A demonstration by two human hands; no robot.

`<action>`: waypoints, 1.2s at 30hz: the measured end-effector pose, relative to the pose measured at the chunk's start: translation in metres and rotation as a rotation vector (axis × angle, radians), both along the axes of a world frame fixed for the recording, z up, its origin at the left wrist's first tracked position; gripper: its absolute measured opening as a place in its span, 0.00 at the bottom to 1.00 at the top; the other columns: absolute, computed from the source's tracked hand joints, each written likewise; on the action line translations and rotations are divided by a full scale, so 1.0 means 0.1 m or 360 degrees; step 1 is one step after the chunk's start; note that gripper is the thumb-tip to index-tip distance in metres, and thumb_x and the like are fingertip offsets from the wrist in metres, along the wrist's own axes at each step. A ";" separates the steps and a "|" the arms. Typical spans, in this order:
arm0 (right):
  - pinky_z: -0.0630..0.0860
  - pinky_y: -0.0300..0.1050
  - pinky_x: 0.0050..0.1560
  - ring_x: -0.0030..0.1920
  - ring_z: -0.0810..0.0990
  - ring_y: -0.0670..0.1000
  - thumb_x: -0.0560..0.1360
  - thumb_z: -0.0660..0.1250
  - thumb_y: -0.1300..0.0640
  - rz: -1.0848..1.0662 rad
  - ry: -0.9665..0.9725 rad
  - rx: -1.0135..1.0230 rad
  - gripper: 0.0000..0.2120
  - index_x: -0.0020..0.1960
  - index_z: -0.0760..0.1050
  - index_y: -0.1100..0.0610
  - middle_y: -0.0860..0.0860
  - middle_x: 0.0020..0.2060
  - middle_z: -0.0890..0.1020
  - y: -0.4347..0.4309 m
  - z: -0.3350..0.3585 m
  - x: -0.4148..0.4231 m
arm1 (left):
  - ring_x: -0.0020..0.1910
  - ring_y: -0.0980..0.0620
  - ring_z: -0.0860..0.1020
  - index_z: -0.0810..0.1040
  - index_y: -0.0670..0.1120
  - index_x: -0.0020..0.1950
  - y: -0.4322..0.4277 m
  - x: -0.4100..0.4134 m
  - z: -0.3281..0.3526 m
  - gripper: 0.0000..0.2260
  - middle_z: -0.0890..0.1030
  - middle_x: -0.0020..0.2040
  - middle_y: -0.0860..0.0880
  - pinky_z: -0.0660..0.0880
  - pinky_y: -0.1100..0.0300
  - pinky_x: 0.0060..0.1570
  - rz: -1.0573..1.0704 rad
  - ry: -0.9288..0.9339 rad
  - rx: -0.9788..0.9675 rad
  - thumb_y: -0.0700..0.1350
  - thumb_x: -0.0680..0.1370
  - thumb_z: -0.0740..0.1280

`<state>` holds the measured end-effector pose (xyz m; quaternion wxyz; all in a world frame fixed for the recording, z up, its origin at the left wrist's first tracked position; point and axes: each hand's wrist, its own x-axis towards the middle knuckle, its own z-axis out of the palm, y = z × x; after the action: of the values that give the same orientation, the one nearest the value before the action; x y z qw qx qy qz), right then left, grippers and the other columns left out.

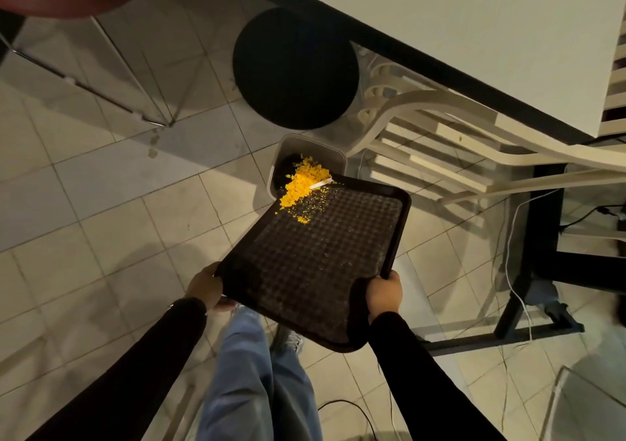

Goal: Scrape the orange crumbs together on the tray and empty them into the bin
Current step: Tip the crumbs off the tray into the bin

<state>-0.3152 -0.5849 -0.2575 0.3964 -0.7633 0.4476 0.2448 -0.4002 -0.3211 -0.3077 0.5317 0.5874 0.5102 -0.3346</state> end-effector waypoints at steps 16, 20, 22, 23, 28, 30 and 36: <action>0.73 0.57 0.62 0.56 0.77 0.57 0.79 0.56 0.62 0.0071 -0.0169 0.0269 0.18 0.68 0.67 0.55 0.56 0.58 0.78 0.10 0.00 0.44 | 0.37 0.50 0.78 0.66 0.37 0.68 0.04 0.25 0.01 0.16 0.74 0.62 0.33 0.78 0.62 0.28 0.0242 -0.0149 -0.0018 0.34 0.80 0.53; 0.73 0.56 0.63 0.57 0.77 0.57 0.78 0.55 0.65 0.0109 -0.0296 0.0222 0.20 0.68 0.68 0.55 0.56 0.59 0.78 0.15 0.01 0.51 | 0.38 0.49 0.78 0.66 0.36 0.67 0.07 0.30 0.01 0.16 0.74 0.62 0.32 0.78 0.63 0.28 0.0320 -0.0176 -0.0018 0.34 0.80 0.54; 0.73 0.56 0.63 0.57 0.77 0.56 0.78 0.55 0.65 0.0126 -0.0302 0.0218 0.20 0.68 0.67 0.55 0.55 0.59 0.78 0.16 0.01 0.56 | 0.37 0.49 0.77 0.66 0.35 0.67 0.08 0.33 0.00 0.16 0.74 0.62 0.32 0.77 0.64 0.26 0.0365 -0.0186 -0.0016 0.34 0.80 0.54; 0.73 0.55 0.63 0.56 0.77 0.56 0.78 0.56 0.65 0.0136 -0.0278 0.0224 0.20 0.68 0.68 0.55 0.54 0.58 0.78 0.17 0.01 0.58 | 0.37 0.49 0.77 0.66 0.35 0.67 0.09 0.34 0.00 0.16 0.74 0.62 0.32 0.77 0.64 0.26 0.0378 -0.0178 -0.0021 0.34 0.80 0.54; 0.73 0.55 0.63 0.56 0.77 0.56 0.79 0.56 0.63 0.0137 -0.0276 0.0203 0.17 0.66 0.69 0.56 0.55 0.58 0.78 0.22 0.03 0.70 | 0.37 0.50 0.77 0.66 0.36 0.68 0.09 0.37 0.00 0.16 0.76 0.56 0.36 0.77 0.63 0.27 0.0426 -0.0155 -0.0018 0.34 0.80 0.54; 0.74 0.55 0.62 0.56 0.77 0.57 0.79 0.56 0.63 0.0157 -0.0272 0.0173 0.16 0.65 0.70 0.56 0.55 0.57 0.79 0.22 0.02 0.71 | 0.37 0.50 0.77 0.67 0.36 0.67 0.10 0.37 -0.01 0.16 0.77 0.54 0.37 0.77 0.62 0.29 0.0422 -0.0143 -0.0005 0.34 0.80 0.54; 0.74 0.55 0.62 0.56 0.77 0.58 0.79 0.56 0.64 0.0177 -0.0228 0.0132 0.16 0.64 0.71 0.58 0.56 0.56 0.79 0.22 0.03 0.80 | 0.36 0.50 0.77 0.68 0.35 0.66 0.09 0.42 0.02 0.16 0.75 0.40 0.48 0.76 0.63 0.27 0.0452 -0.0110 0.0015 0.34 0.79 0.55</action>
<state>-0.2349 -0.5631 -0.2541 0.4445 -0.7854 0.3645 0.2297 -0.3586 -0.3119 -0.3055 0.5881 0.5230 0.5711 -0.2333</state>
